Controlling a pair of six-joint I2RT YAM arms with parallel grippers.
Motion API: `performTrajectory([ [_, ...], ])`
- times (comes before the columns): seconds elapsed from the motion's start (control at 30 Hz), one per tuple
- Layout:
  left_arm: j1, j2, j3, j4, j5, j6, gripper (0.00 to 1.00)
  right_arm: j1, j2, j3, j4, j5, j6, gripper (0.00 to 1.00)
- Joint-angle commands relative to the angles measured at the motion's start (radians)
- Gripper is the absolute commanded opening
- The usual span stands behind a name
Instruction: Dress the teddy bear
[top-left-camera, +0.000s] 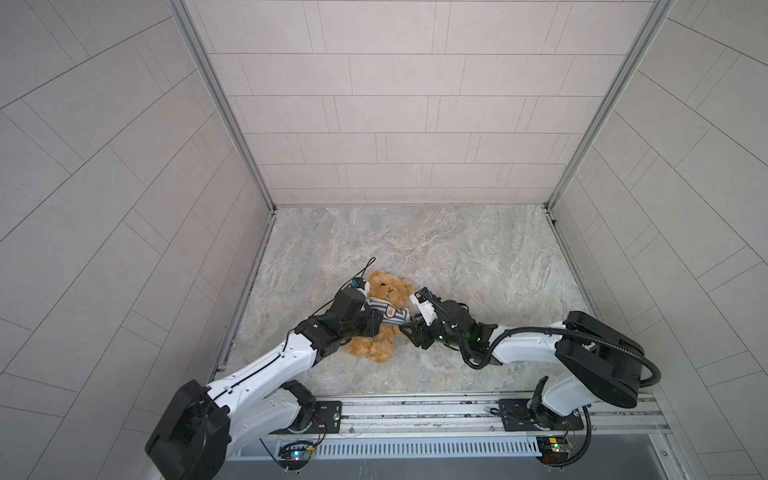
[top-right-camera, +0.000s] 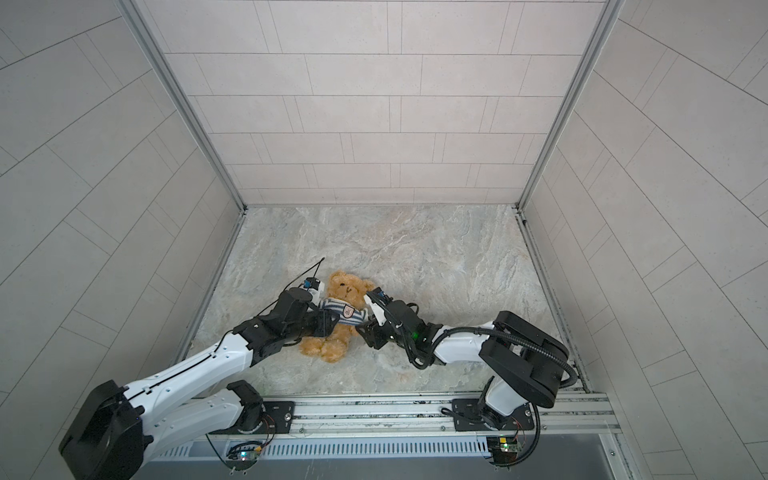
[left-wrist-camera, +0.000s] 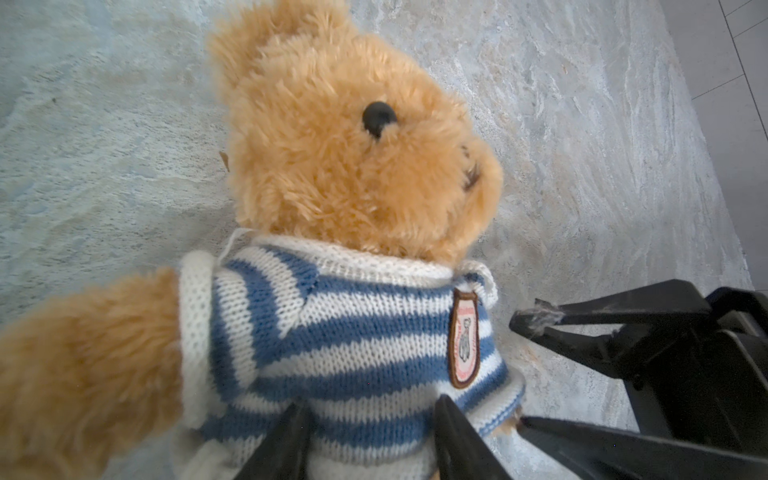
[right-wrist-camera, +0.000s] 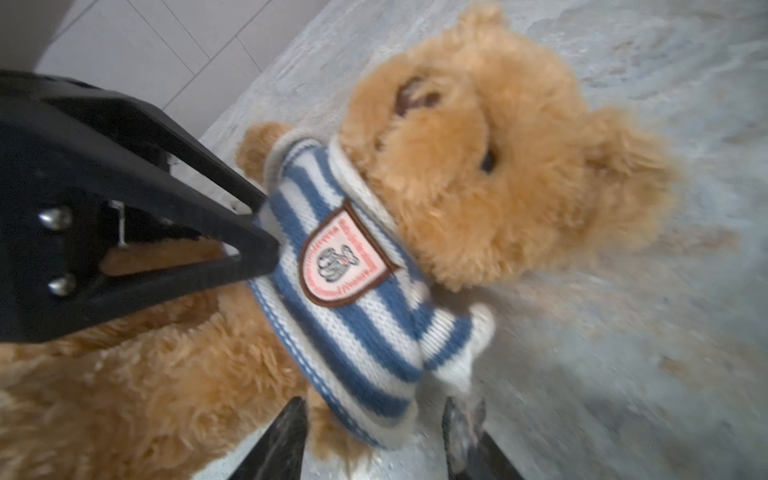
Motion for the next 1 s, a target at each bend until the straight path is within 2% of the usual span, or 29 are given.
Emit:
performTrajectory([
  [0.0, 0.003, 0.007, -0.031, -0.02, 0.018, -0.007, 0.51, 0.008, 0.044, 0.015, 0.067, -0.037, 0.031, 0.56],
  [0.13, 0.003, 0.006, -0.035, 0.002, 0.03, -0.012, 0.51, 0.01, 0.092, 0.028, 0.08, -0.047, 0.045, 0.55],
  [0.27, 0.002, -0.006, -0.041, 0.02, 0.043, -0.021, 0.51, 0.008, 0.119, 0.036, 0.068, -0.005, 0.031, 0.45],
  [0.5, 0.002, -0.081, -0.048, 0.0, 0.038, -0.028, 0.51, 0.008, 0.084, 0.029, 0.038, 0.075, -0.01, 0.1],
  [0.6, 0.003, -0.15, -0.051, -0.006, 0.039, -0.037, 0.57, 0.023, 0.016, -0.026, 0.097, 0.158, -0.057, 0.0],
  [0.7, 0.002, -0.209, -0.047, 0.0, 0.076, -0.047, 0.56, 0.081, -0.067, -0.074, 0.131, 0.283, -0.171, 0.0],
  [0.83, 0.003, -0.275, -0.033, -0.01, 0.105, -0.061, 0.58, 0.158, -0.131, -0.033, -0.022, 0.443, -0.306, 0.0],
  [0.97, 0.001, -0.303, -0.018, -0.015, 0.154, -0.061, 0.62, 0.202, -0.149, 0.034, -0.183, 0.633, -0.324, 0.0],
])
